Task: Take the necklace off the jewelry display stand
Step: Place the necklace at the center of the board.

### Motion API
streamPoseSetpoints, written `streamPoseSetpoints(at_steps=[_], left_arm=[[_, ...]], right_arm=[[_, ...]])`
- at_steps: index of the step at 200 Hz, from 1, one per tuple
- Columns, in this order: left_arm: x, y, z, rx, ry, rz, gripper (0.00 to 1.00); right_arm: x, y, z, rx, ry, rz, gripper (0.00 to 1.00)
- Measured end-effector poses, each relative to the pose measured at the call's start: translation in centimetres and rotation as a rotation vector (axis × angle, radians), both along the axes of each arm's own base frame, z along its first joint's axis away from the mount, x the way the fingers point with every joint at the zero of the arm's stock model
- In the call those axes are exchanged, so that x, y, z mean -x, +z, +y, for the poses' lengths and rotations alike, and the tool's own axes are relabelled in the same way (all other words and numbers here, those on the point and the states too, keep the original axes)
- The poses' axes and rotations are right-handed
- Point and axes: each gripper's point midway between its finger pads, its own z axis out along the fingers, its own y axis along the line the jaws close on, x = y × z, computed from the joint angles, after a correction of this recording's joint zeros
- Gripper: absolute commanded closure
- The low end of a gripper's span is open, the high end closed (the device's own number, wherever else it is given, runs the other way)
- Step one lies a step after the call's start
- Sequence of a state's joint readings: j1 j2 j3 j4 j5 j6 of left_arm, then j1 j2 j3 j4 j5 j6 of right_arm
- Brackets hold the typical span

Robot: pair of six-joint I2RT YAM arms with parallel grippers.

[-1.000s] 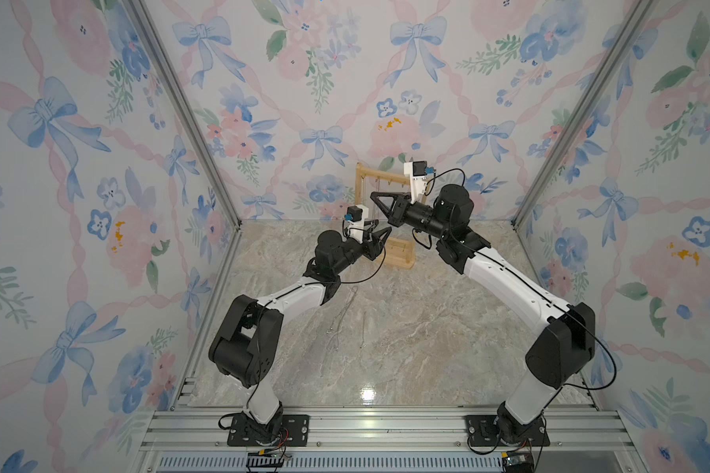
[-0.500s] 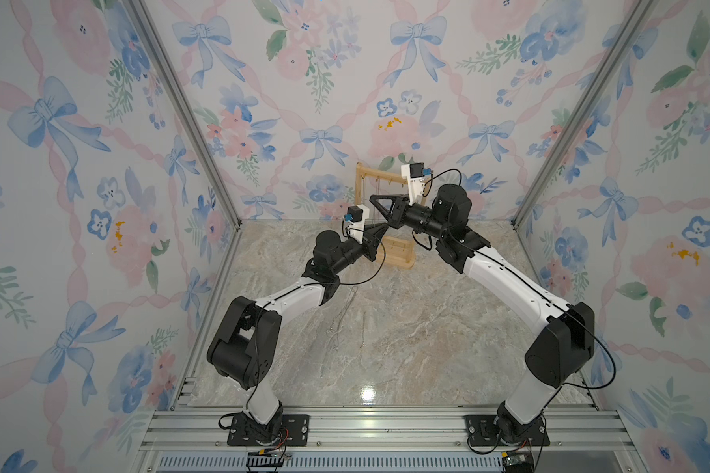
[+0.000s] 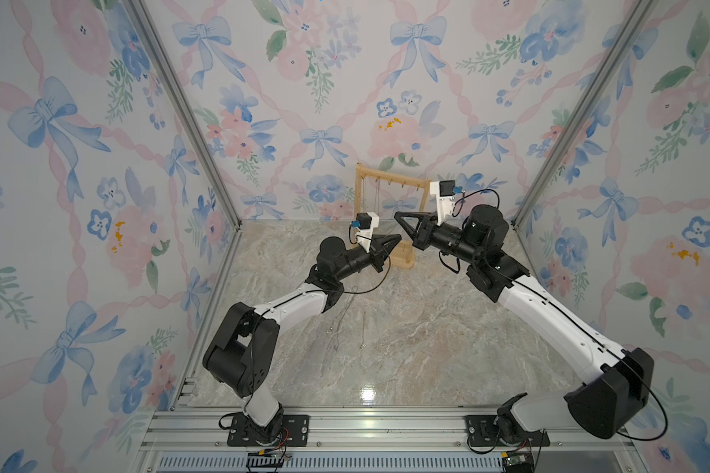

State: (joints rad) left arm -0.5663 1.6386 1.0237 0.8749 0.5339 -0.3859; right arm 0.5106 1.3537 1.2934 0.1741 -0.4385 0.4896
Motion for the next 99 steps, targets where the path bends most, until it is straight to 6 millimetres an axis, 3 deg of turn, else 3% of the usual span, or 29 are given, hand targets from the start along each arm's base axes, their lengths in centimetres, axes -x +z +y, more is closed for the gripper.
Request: streamPoseSetpoints(at_steps=[31,62,99], left_arm=[[4.1,-1.2,-1.7,0.002,-0.076,0.039,1.0],[8.0,-4.1,-3.5,-0.027,-0.139,0.117,1.0],[12.3,-7.0,-4.2,-0.048,-0.185,0.212,1.0]], right_arm=[[3.0,-1.4,-2.1,0.015,-0.026,0.02,1.0],[5.7,-4.1,-3.7,0.054,-0.051,0.065,1.0],[9.2,-7.1,-5.0,0.109,-0.062,0.111,1.0]])
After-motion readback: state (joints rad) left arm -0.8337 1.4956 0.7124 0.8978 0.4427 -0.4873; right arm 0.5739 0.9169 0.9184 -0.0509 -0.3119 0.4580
